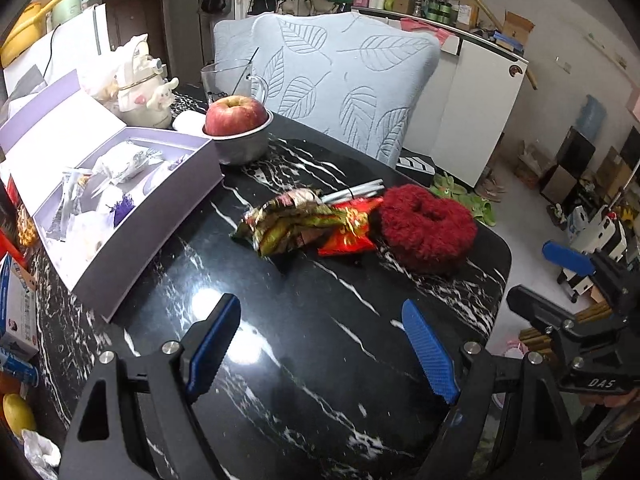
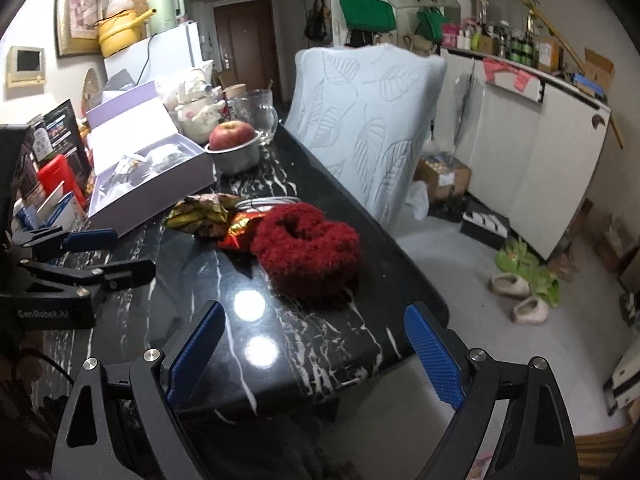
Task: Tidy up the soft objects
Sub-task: 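Grasp the cereal packet with the left gripper, then grasp the red fuzzy scrunchie with the right gripper while the left holds the cereal packet, then carry the cereal packet with the left gripper while the right carries the scrunchie toward the box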
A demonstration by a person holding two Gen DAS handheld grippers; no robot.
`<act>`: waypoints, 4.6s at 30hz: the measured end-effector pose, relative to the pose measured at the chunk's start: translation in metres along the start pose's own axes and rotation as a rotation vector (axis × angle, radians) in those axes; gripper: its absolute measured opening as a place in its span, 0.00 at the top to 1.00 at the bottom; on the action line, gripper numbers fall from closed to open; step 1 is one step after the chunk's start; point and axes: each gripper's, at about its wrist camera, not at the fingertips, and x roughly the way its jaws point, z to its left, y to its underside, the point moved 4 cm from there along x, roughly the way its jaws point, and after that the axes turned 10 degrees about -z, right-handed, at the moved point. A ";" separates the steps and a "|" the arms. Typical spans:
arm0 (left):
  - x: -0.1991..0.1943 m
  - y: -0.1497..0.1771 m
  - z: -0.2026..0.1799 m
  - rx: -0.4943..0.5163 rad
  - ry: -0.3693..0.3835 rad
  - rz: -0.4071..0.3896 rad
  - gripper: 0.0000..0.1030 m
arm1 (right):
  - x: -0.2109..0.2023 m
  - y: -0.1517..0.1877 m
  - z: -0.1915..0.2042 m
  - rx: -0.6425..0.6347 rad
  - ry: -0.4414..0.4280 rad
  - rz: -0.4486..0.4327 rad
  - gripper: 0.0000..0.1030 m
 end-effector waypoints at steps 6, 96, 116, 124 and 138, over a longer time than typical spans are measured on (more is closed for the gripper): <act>0.017 -0.021 0.008 0.004 -0.030 -0.021 0.19 | 0.025 -0.001 -0.010 0.042 -0.030 0.031 0.10; 0.025 0.063 0.026 -0.024 -0.084 0.131 0.35 | 0.077 0.030 0.026 -0.084 -0.112 0.094 0.55; 0.005 0.060 0.021 -0.061 -0.027 0.092 0.38 | 0.062 0.028 0.022 -0.024 -0.120 0.105 0.63; -0.024 0.074 0.037 -0.108 -0.086 0.066 0.38 | 0.052 0.033 0.049 -0.059 -0.201 0.102 0.63; -0.081 0.107 0.074 -0.221 -0.206 0.015 0.38 | 0.035 0.051 0.127 -0.177 -0.406 0.119 0.63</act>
